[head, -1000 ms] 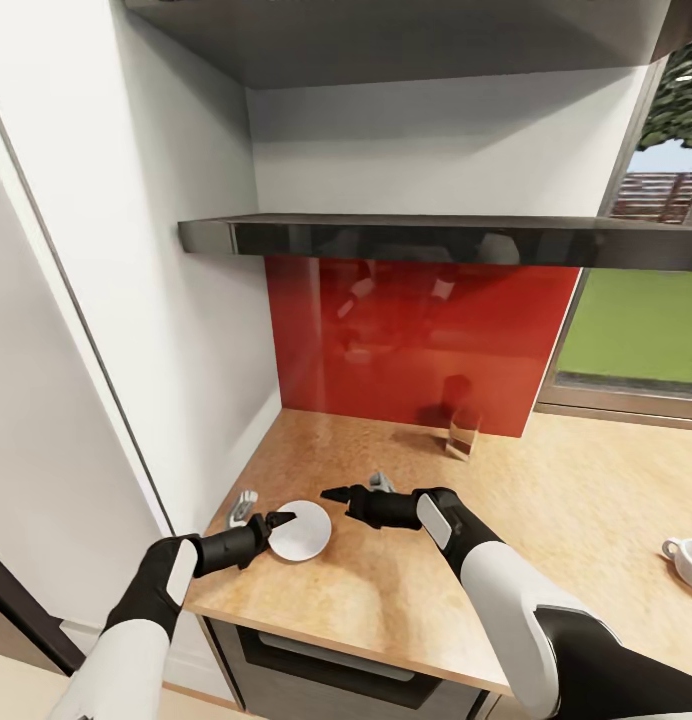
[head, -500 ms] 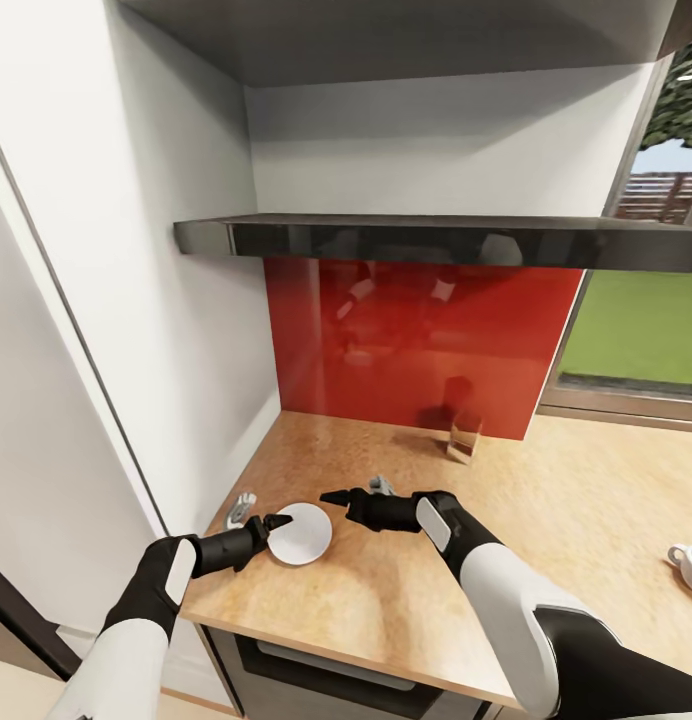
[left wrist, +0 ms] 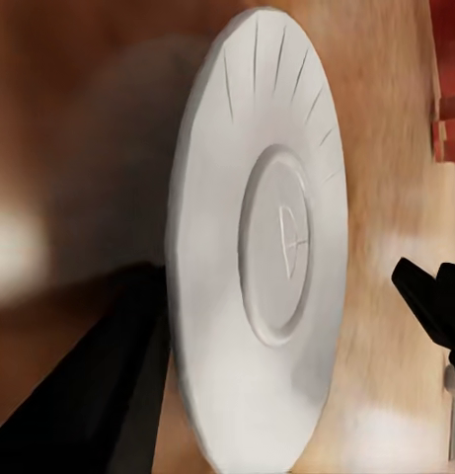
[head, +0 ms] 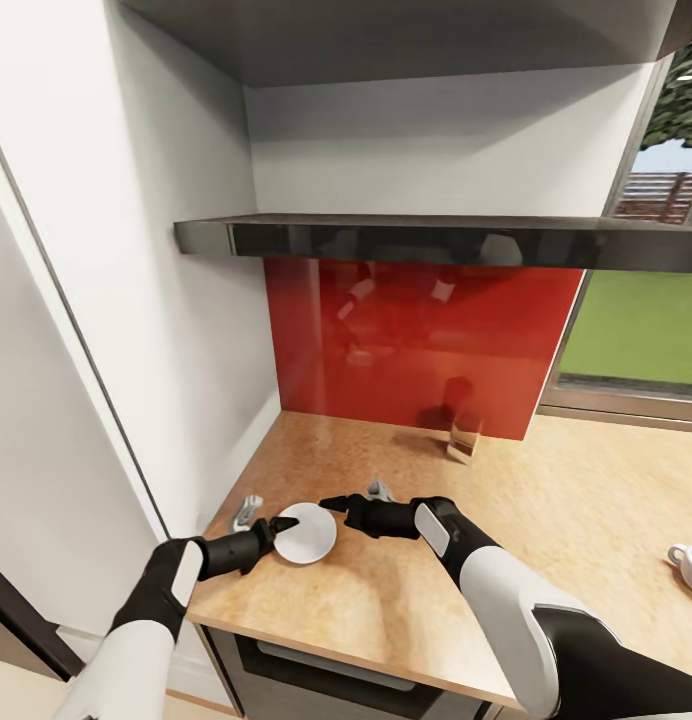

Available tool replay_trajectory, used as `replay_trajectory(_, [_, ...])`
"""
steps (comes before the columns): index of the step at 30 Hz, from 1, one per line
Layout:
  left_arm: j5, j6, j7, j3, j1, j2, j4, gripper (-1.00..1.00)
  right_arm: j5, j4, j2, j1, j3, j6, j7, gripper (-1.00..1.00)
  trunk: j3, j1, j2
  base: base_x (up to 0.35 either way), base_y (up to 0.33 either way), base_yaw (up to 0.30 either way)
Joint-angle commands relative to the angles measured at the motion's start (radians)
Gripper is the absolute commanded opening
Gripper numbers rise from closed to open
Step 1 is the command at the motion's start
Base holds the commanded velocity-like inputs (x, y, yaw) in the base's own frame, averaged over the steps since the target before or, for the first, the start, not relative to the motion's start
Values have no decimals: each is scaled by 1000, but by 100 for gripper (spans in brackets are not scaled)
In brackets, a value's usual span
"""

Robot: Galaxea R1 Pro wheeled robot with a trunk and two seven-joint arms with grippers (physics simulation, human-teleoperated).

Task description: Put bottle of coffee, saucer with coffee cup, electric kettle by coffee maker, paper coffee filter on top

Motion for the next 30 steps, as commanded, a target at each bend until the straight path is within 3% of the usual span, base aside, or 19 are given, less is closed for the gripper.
replay_trajectory(1, [-1, 7, 1, 5, -1, -3, 0, 100, 0, -1, 1, -1, -7, 7, 0, 100, -2, 1, -2, 0, 0, 0])
replay_trajectory(9, [-2, 1, 1, 3, -1, -13, 0, 100, 0, -2, 1, -1, -7, 5, -1, 100, -2, 1, -2, 0, 0, 0])
replay_trajectory(30, [-2, -1, 2, 5, -1, -26, 0, 100, 4, 34, 1, -1, -8, -136, -8, 100, -2, 1, -2, 0, 0, 0])
